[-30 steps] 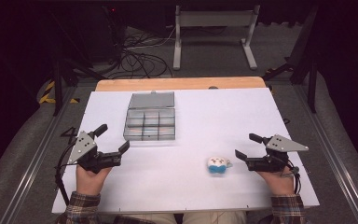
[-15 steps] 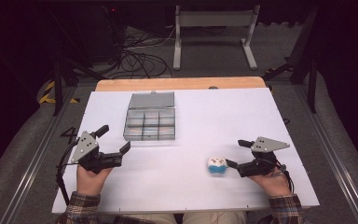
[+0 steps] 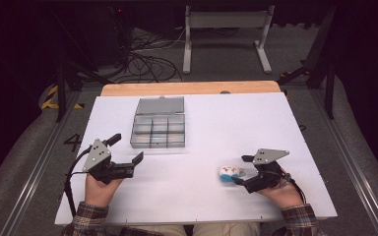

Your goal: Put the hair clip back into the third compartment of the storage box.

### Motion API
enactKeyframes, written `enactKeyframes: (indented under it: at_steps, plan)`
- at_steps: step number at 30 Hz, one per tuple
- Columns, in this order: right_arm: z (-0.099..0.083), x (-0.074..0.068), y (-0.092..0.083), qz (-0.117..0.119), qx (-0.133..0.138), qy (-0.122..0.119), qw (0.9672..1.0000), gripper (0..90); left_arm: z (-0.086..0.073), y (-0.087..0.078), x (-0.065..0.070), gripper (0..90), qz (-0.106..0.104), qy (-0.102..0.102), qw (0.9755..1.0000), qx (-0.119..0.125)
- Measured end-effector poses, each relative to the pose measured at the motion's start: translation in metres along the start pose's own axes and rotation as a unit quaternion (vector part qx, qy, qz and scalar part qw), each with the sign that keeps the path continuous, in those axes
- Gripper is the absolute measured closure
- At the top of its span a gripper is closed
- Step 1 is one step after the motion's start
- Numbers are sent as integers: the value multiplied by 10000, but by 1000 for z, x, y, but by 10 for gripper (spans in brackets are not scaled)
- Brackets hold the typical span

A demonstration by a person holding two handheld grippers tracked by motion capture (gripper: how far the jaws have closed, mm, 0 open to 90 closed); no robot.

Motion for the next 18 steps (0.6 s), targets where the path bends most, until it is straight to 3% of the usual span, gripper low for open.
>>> enactKeyframes:
  at_steps: [13,18]
  plan:
    - [-2,-5,18,147,-417,-11,9990,180,-2,6,15,38,-158,110,9998,-107]
    - [-2,-6,22,148,-479,-22,9987,277,-3,9,21,38,-221,172,9995,-139]
Point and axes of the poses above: each handheld gripper's, and its own axes: y roughly forward along the jaws, z roughly out of its top, x roughly to its right, the point moved 5 cm from there along y, roughly forward along the jaws, and after that the axes turned 11 degrees about z, right-handed, at the moved point
